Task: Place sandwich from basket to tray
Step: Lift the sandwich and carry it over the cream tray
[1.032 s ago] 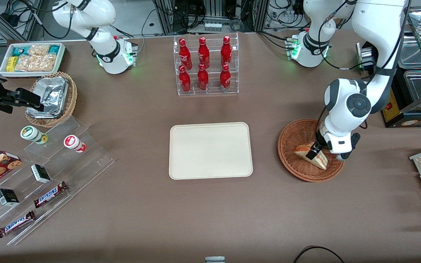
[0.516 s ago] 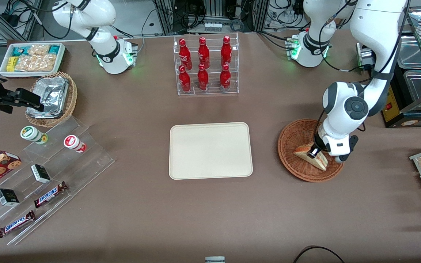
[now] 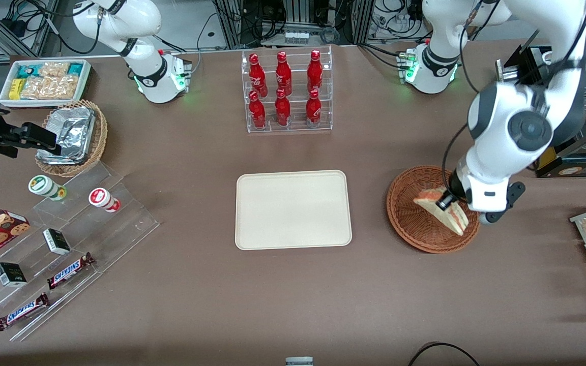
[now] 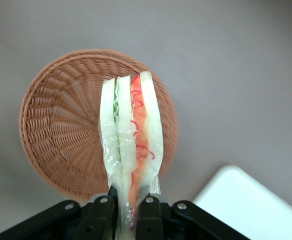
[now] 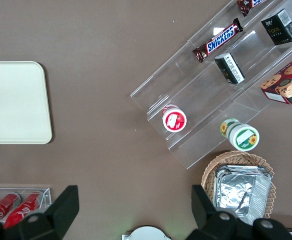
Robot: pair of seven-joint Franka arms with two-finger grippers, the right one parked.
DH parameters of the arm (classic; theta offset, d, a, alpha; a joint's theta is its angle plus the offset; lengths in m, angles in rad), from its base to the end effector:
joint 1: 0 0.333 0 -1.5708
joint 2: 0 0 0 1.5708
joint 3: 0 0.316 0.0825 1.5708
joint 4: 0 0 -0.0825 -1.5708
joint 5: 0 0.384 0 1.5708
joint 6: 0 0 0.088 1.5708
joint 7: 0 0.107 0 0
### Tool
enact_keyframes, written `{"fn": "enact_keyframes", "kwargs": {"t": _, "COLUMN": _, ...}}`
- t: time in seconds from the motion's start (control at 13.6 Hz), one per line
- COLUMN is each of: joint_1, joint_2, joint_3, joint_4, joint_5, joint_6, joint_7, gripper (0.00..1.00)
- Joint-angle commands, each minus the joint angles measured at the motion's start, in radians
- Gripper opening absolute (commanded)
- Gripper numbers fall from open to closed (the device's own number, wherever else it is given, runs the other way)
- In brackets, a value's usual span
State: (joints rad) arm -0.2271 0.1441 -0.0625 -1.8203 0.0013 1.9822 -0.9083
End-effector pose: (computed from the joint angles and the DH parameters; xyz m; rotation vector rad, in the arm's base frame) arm 0.5785 -0.1707 0.4575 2.9765 0.9517 0.0165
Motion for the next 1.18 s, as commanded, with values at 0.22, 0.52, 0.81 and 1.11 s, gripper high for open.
{"fn": "enact_keyframes", "kwargs": {"t": 0.22, "joint_1": -0.243, "joint_2": 0.155, "joint_3": 0.000, "joint_4": 0.226, "joint_5": -0.041, "joint_6": -0.091, "joint_7": 0.100, "gripper": 0.00}}
{"fn": "enact_keyframes", "kwargs": {"t": 0.52, "joint_1": -0.381, "joint_2": 0.320, "joint_3": -0.008, "joint_4": 0.338, "joint_5": -0.058, "joint_6": 0.007, "joint_7": 0.086, "gripper": 0.00}}
{"fn": "enact_keyframes", "kwargs": {"t": 0.81, "joint_1": -0.483, "joint_2": 0.489, "joint_3": -0.008, "joint_4": 0.418, "joint_5": -0.020, "joint_6": 0.099, "joint_7": 0.101, "gripper": 0.00}}
{"fn": "enact_keyframes", "kwargs": {"t": 1.11, "joint_1": -0.538, "joint_2": 0.567, "joint_3": -0.010, "joint_4": 0.412, "joint_5": 0.046, "joint_6": 0.158, "joint_7": 0.138, "gripper": 0.00}}
